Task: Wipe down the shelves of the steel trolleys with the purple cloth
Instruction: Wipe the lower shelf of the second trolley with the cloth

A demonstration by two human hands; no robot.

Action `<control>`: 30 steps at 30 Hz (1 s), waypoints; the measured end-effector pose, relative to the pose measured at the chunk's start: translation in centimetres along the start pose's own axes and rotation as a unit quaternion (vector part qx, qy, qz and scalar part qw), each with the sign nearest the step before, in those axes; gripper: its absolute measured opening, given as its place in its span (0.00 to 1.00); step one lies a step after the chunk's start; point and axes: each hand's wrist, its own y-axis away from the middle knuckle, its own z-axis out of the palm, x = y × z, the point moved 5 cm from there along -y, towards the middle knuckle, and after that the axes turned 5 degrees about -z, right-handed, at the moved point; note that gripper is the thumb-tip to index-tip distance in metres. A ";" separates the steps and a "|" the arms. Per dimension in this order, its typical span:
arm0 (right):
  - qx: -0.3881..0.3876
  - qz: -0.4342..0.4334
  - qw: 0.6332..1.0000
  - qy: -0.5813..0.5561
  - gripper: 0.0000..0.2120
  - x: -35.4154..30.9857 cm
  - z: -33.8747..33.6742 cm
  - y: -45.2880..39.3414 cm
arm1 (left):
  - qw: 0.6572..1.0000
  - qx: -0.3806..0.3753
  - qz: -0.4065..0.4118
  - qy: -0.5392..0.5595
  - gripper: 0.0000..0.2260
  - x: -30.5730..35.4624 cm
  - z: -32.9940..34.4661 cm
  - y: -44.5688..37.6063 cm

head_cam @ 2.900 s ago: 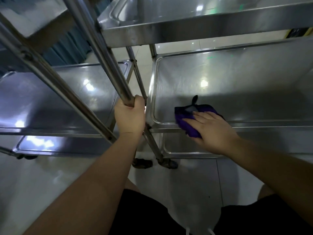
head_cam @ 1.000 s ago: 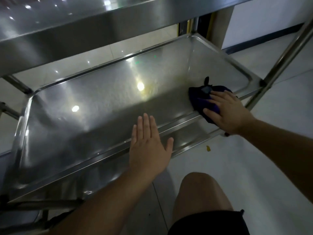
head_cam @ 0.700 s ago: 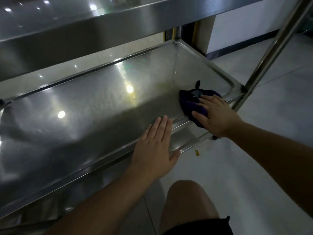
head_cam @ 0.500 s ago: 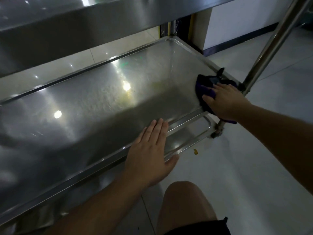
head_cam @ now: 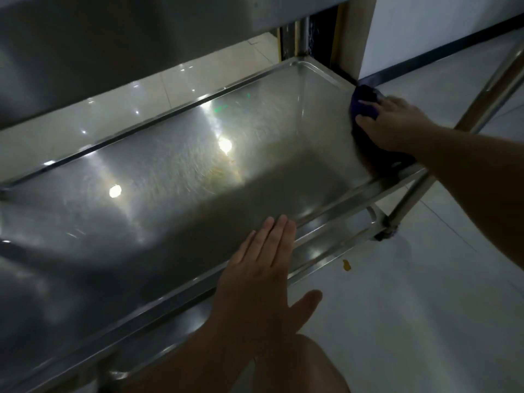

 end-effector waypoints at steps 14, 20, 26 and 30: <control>-0.093 -0.268 0.958 -0.039 0.28 -13.8 3.1 10.1 | 1.000 0.000 -0.003 -0.016 0.46 0.3 -0.1 0.6; -0.055 -0.100 0.993 0.018 0.39 -2.3 1.5 11.0 | 1.000 0.012 -0.005 -0.008 0.46 0.0 0.3 0.8; -0.012 0.029 0.999 -0.010 0.34 -0.2 1.9 4.3 | 1.000 0.005 -0.005 -0.020 0.46 -0.2 0.3 0.5; 0.016 0.091 0.995 -0.025 0.37 -2.9 3.4 8.5 | 1.000 0.007 -0.006 -0.014 0.47 -0.1 0.3 0.7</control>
